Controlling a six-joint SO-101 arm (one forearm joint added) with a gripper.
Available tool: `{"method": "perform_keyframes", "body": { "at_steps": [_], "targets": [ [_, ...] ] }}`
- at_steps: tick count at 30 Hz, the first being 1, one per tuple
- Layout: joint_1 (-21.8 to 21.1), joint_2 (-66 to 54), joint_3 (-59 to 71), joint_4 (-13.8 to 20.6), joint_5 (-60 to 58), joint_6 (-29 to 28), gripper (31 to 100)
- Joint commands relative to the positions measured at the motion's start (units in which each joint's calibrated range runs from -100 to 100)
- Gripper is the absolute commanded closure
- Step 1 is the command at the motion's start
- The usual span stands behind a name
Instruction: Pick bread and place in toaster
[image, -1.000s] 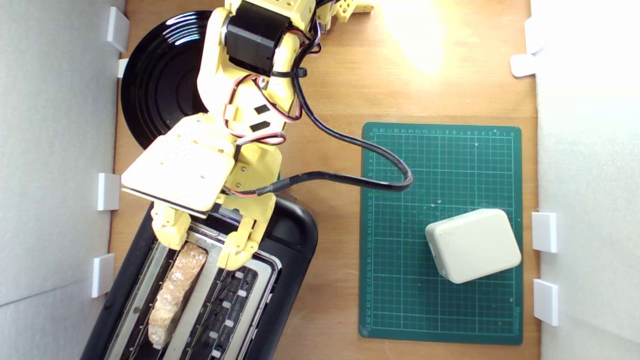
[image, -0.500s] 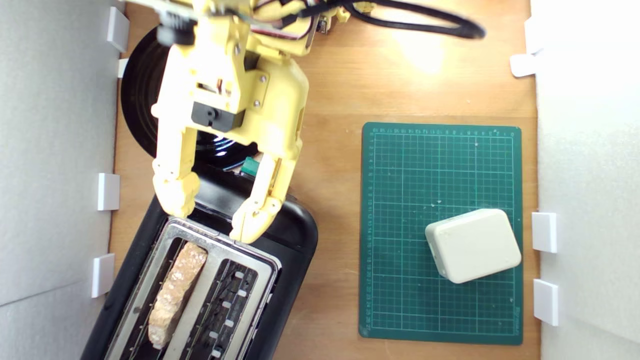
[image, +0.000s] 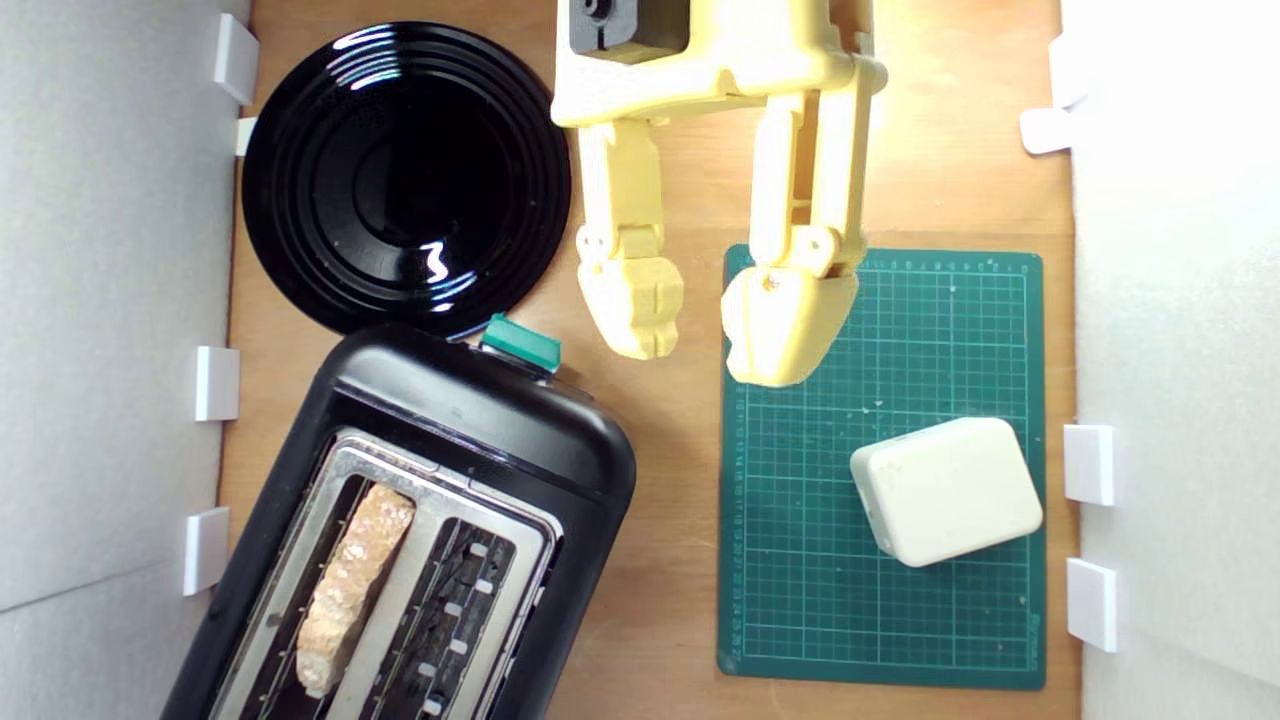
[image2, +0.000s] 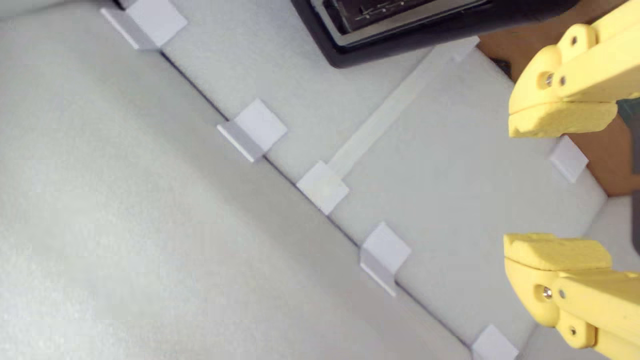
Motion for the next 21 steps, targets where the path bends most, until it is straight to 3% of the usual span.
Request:
{"method": "perform_keyframes", "body": {
  "at_steps": [1,9,17,21],
  "targets": [
    [-3.53,-6.79,7.77,-0.16,-0.74,-3.84,52.8],
    [-10.38,-18.27,29.2,-0.16,-0.66,-6.04,52.4],
    [-14.25,-29.67,50.62,-0.25,-0.74,-3.11,53.3],
    [-14.57,-34.66,59.25,-0.34,-0.74,-1.91,62.0]
  ]
}}
